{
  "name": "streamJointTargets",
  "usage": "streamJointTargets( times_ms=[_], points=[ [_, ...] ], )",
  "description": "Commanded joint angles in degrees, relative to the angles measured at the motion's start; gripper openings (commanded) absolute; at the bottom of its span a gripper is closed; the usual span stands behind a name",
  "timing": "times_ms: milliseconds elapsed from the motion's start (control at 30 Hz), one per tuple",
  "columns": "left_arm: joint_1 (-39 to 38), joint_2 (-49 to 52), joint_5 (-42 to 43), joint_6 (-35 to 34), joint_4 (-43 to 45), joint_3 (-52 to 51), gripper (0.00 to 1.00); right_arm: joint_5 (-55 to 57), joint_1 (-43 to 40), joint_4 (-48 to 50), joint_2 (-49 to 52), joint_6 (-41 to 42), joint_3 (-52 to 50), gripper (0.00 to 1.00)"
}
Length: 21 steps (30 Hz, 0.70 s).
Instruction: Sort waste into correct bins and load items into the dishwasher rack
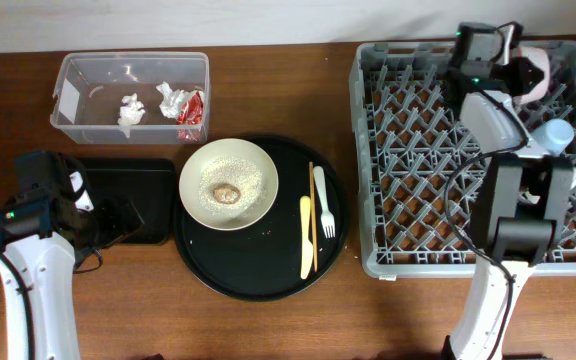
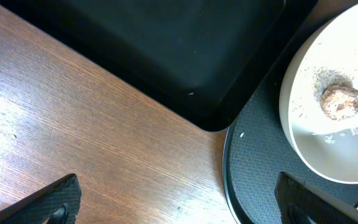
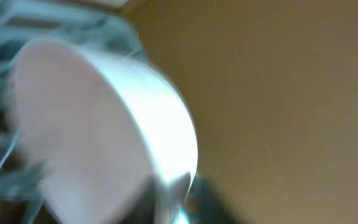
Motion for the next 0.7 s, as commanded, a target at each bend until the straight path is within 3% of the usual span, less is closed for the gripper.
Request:
streamJointTargets(
  times_ms=[0, 167, 233, 300, 367, 467, 567, 667],
  points=[
    [0.13, -0.55, 0.68, -0.76, 0.63, 0.22, 0.99, -1.51, 1.11, -6.32, 1.51, 11.98, -0.44, 0.63],
    [0.13, -0.55, 0.66, -0.74, 1.20, 0.22, 0.99, -6.80, 1.09, -16.46, -5.97, 20.92, -0.44, 0.70],
    [0.13, -0.55, 0.66, -0.74, 1.18, 0.22, 0.99, -15.32, 0.96, -22.40, -11.52, 24.96, -0.44, 0.73],
    [0.13, -0.55, 0.66, -0.74, 1.20, 0.22, 0.99, -35.30, 0.96, -31.98, -18.84, 25.53, -0.42, 0.75],
    [0.13, -0.55, 0.63, -0.74, 1.25, 0.20, 0.99, -58.97, 0.96, -42.10, -23.91, 25.49, -0.44, 0.86],
    [0.13, -0.55, 0.63, -0.74, 1.05, 0.22, 0.99, -80.63, 1.07, -57.72, -26.80, 25.49, -0.42, 0.86],
    [-0.87, -0.55, 0.66, -0.74, 1.40, 0.22, 0.99, -83.54, 1.05, -70.44, -26.80, 25.46, -0.44, 0.85],
    [-17.46, -0.26, 0.66, -0.76, 7.52, 0.22, 0.99, -83.34, 1.05, -75.08, -26.77, 23.96, -0.44, 0.88]
  ],
)
